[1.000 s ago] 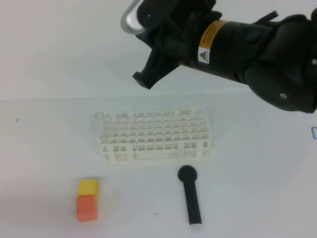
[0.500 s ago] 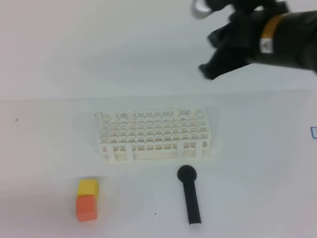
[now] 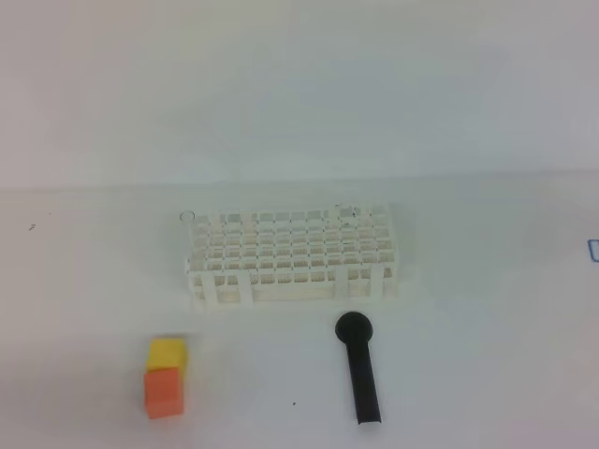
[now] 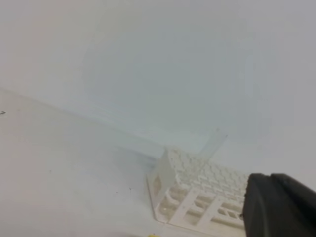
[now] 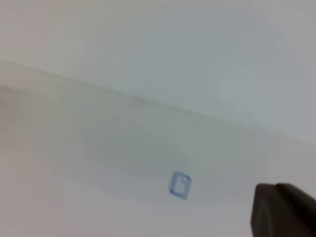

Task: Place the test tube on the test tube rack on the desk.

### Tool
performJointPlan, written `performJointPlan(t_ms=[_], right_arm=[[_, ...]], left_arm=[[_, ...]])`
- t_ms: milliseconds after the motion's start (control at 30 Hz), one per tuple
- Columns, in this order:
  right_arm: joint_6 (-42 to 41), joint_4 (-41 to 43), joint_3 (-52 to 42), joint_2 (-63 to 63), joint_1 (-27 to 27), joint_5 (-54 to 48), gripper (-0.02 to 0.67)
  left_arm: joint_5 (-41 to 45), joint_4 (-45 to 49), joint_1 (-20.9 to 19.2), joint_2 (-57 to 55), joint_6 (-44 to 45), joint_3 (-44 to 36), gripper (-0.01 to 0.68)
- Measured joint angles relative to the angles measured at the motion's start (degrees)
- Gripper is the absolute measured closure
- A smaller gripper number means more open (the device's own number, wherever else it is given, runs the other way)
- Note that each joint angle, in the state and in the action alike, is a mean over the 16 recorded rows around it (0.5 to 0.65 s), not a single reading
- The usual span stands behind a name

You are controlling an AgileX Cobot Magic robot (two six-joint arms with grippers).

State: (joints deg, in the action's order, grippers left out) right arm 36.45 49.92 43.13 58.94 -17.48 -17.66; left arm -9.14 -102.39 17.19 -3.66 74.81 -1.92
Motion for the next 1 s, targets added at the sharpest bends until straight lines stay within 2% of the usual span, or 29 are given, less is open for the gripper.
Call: performJointPlan(t_ms=[233, 467, 767, 1000], right_arm=[[15.5, 10.3, -20.75, -19.57, 6.79, 2.51, 0.65], [25.32, 15.33, -31.56, -31.18, 9.06, 4.61, 0.65], [27.91, 16.73, -35.81, -34.0, 9.26, 10.77, 0.65], [23.96, 14.09, -37.95, -34.02, 9.26, 17.36, 0.65]], left_arm=[[0.0, 0.0, 0.0, 0.0, 0.25, 0.0, 0.673], [-0.01, 0.0, 0.0, 0.0, 0.25, 0.0, 0.673], [-0.03, 0.0, 0.0, 0.0, 0.25, 0.0, 0.673], [-0.02, 0.0, 0.0, 0.0, 0.25, 0.0, 0.673]])
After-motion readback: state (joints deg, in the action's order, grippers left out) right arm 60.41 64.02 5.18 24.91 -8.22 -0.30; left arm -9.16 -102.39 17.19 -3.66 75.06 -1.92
